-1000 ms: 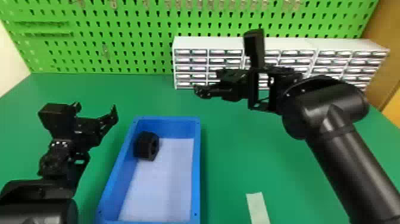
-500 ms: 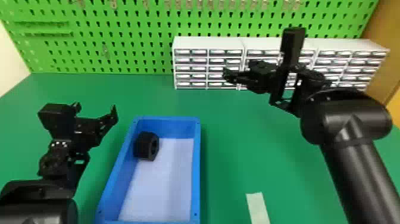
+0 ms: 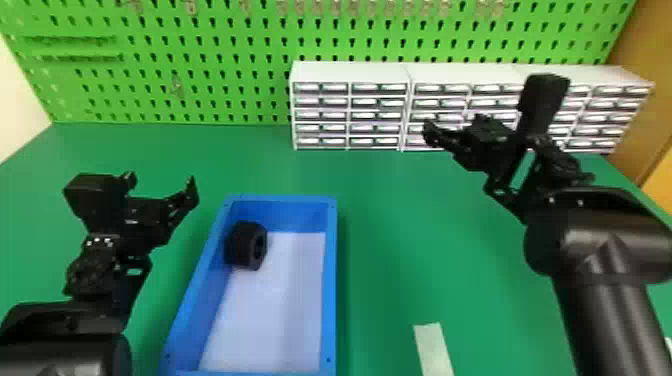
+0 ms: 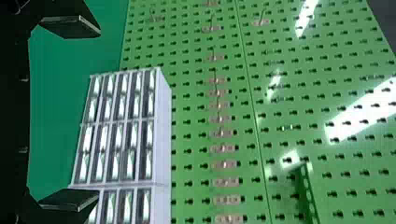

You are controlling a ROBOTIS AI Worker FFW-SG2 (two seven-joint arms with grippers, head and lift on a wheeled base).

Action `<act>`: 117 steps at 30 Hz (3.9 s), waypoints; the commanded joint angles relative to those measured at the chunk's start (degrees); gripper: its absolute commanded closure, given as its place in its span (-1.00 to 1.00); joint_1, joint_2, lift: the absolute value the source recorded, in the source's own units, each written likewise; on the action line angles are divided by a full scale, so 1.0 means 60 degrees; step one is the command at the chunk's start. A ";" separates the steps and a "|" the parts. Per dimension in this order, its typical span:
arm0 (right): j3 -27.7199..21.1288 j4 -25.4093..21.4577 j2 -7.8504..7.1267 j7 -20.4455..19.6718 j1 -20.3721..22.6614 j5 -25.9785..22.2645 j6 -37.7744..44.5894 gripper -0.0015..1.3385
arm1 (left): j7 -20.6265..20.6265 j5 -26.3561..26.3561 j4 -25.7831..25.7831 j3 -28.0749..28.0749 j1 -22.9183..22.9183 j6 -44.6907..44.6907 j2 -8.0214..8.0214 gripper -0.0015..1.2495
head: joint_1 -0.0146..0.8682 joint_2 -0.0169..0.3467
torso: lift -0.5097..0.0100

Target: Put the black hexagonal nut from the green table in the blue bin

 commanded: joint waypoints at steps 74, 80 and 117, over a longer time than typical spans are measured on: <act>0.0372 -0.0242 0.0080 -0.3975 0.3388 0.0593 -0.4370 -0.86 | 0.0321 0.0202 0.0498 -0.1126 -0.0440 0.0147 -0.0015 -0.60 | 0.59 -0.62 | 0.59; 0.0343 -0.0272 0.0051 -0.3975 0.3373 0.0667 -0.4326 -0.86 | 0.0307 0.0202 0.0498 -0.1112 -0.0440 0.0147 -0.0015 -0.60 | 0.59 -0.62 | 0.59; 0.0284 -0.0447 0.0022 -0.3961 0.3344 0.0769 -0.3916 -0.86 | 0.0234 0.0056 0.0483 -0.1141 -0.0499 0.0308 -0.0015 -0.60 | 0.59 -0.62 | 0.59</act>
